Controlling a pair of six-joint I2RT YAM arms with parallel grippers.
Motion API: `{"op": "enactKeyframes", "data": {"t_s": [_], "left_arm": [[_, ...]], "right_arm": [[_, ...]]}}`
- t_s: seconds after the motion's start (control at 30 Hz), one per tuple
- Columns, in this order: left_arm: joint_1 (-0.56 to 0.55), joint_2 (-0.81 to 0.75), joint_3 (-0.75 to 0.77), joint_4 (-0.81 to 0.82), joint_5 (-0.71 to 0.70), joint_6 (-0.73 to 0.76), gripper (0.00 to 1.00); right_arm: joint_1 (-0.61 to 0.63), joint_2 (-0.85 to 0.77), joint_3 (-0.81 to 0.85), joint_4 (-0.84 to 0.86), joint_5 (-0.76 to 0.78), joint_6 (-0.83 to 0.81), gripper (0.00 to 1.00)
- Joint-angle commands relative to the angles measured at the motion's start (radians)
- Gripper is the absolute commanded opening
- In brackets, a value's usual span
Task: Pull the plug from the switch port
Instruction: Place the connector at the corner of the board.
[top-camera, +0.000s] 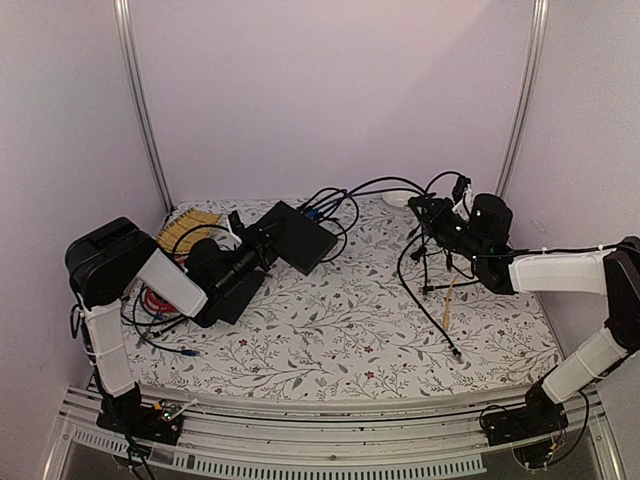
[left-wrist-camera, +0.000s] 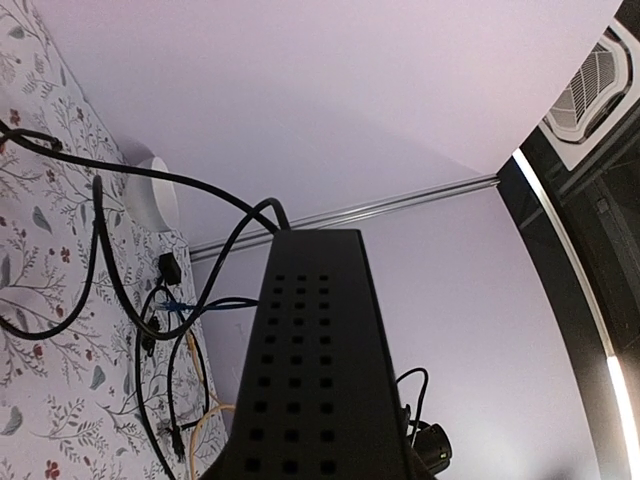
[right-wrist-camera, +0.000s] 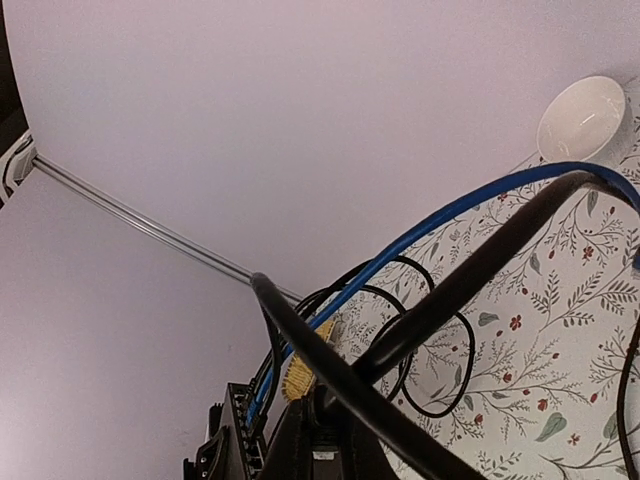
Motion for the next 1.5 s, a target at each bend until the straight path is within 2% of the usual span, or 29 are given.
{"op": "enactKeyframes", "data": {"t_s": [0.0,0.1,0.3,0.5,0.9,1.27,1.47], "left_arm": [[0.027,-0.04,-0.017,0.156,-0.002,0.026,0.0],[0.034,-0.047,-0.025,0.155,-0.005,0.033,0.0],[0.05,-0.062,-0.036,0.172,-0.012,0.025,0.0],[0.062,-0.068,-0.01,0.17,-0.011,0.023,0.0],[0.095,-0.073,0.049,0.173,-0.003,0.023,0.0],[0.141,-0.077,0.183,0.111,0.051,0.032,0.0],[0.133,-0.054,0.214,0.107,0.072,0.03,0.0]], "right_arm": [[-0.044,-0.121,-0.078,-0.136,-0.077,-0.036,0.02],[-0.065,-0.167,-0.124,-0.185,-0.124,-0.035,0.02],[-0.135,-0.261,-0.273,-0.23,-0.123,-0.029,0.02],[-0.243,-0.253,-0.348,-0.228,-0.155,-0.019,0.02],[-0.343,-0.071,-0.383,-0.14,-0.219,0.024,0.02],[-0.43,-0.108,-0.399,-0.147,-0.236,0.027,0.02],[-0.438,-0.147,-0.319,-0.254,-0.218,-0.005,0.02]]}}
